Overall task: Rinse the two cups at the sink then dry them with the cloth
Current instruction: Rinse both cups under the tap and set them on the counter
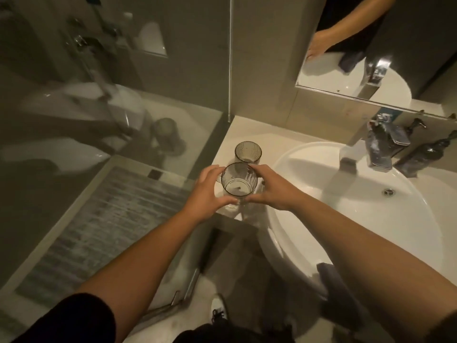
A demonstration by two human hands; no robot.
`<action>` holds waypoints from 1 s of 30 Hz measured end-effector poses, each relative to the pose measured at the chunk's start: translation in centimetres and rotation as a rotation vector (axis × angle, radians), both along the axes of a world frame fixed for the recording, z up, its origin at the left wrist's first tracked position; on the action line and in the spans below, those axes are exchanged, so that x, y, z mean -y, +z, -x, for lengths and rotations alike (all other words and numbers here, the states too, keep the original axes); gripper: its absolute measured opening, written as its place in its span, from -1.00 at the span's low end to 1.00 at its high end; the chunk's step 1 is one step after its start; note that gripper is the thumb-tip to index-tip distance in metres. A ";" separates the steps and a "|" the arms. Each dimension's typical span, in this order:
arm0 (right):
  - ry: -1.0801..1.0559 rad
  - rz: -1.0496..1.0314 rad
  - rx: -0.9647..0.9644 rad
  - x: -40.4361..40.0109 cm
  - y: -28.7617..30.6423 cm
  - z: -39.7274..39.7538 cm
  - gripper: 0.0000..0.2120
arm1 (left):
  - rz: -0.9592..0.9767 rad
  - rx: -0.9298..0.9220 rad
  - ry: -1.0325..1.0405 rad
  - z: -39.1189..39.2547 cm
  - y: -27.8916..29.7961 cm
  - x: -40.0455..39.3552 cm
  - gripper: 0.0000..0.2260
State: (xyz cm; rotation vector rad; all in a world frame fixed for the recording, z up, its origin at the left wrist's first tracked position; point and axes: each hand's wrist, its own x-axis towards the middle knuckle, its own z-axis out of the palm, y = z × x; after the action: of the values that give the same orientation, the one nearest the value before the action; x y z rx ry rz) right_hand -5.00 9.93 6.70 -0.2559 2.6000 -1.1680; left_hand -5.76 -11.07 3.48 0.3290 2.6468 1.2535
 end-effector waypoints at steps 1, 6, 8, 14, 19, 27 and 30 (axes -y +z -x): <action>0.016 -0.065 -0.019 0.3 -0.5 0.3 -0.17 | 0.006 0.010 -0.006 0.4 -0.6 0.2 -0.22; 0.054 -0.383 -0.055 1.7 -2.6 0.9 -0.15 | 0.036 0.059 -0.046 1.3 -3.1 0.7 -0.24; 0.064 -0.434 -0.074 1.8 -3.0 1.2 -0.17 | 0.016 0.077 -0.042 1.5 -3.6 0.9 -0.24; 0.084 -0.499 -0.102 1.9 -2.7 1.0 -0.19 | 0.099 0.083 -0.081 2.0 -4.0 1.1 -0.21; 0.069 -0.454 -0.129 0.8 -1.1 -1.0 -0.26 | 0.195 0.039 -0.063 1.3 -2.4 1.3 -0.08; -0.087 -0.658 -0.143 -6.4 1.6 -10.5 -0.47 | 0.293 -0.351 -0.408 -6.6 1.4 -4.8 -0.51; -0.145 -0.680 -0.087 -8.9 1.7 -15.6 -0.51 | 0.444 -0.268 -0.651 -9.4 0.3 -8.7 -0.60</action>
State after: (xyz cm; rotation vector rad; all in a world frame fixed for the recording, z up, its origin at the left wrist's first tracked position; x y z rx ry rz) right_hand 10.58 18.81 8.43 0.0291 2.9434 -0.2555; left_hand 3.60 -2.42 3.76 1.2157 2.5744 0.4342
